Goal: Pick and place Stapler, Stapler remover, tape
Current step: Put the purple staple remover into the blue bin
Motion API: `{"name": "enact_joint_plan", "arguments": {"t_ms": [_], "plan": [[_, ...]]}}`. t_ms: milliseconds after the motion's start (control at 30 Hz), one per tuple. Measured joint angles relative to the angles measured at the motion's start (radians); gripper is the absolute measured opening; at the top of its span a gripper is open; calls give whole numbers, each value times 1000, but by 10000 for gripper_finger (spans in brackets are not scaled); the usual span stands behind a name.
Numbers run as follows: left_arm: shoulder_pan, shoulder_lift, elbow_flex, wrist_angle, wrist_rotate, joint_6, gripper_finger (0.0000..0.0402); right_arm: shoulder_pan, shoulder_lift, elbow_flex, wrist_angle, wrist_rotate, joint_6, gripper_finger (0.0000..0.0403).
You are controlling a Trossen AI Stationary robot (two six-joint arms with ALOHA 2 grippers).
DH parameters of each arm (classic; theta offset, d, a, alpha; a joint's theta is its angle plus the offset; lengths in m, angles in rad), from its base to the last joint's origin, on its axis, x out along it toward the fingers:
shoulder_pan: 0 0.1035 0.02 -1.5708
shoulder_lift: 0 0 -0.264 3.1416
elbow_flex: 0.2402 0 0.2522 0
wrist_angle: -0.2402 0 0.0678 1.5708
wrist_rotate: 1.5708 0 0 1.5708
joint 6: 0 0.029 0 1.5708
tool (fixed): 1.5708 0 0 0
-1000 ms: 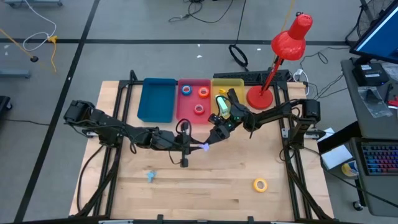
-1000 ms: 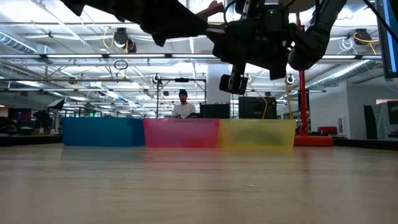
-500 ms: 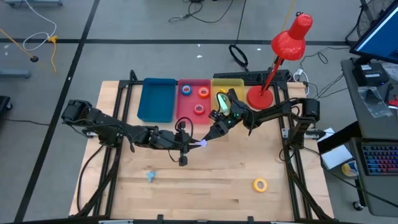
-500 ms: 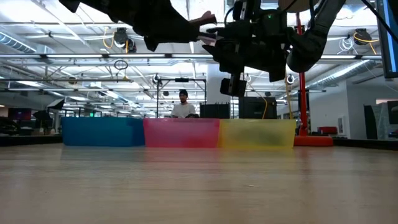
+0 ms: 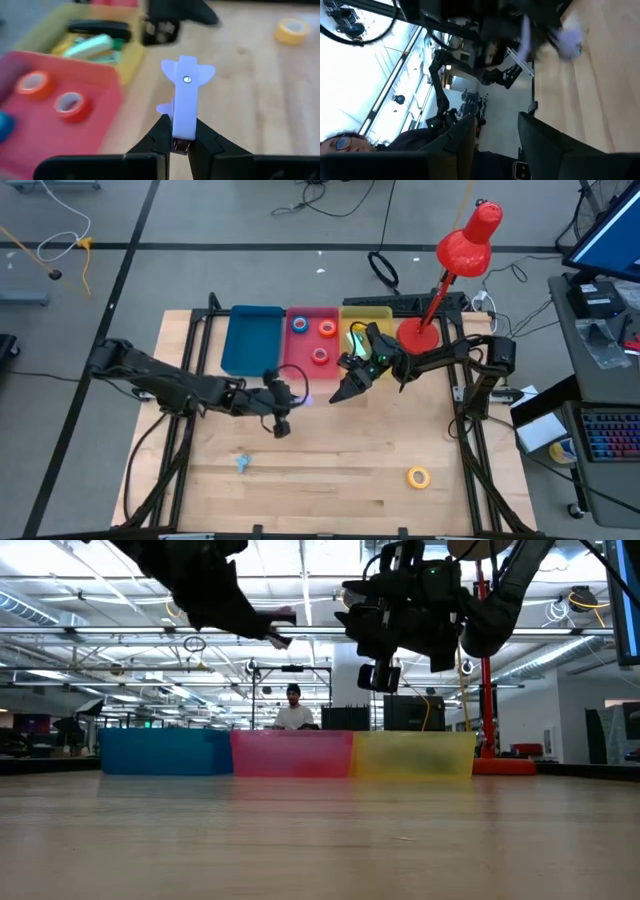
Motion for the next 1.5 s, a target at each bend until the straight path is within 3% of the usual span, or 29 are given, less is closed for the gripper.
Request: {"name": "enact_joint_plan", "arguments": {"t_ms": [300, 467, 567, 800, 1000, 1233, 1500], "plan": [[84, -113, 1, -290, -323, -185, 35, -11, 2, 0, -1, -20, -6, 142], [232, -126, 3, -482, -340, -298, 35, -11, 2, 0, -1, -20, -11, 142], [351, -117, 3, -546, -301, -315, 35, -11, 2, 0, -1, -19, -11, 142], [658, -60, 2, -524, -126, -251, 35, -11, 2, -1, -1, -14, -15, 141], [885, 52, 2, -420, 197, -176, 35, -11, 2, -1, -2, 12, -28, 141], [1034, 174, 2, -334, 390, -135, 35, -11, 2, -2, -2, 12, -33, 141], [1124, 224, 3, -223, 542, -85, 35, -10, 2, -2, -2, 10, -34, 141]]}}
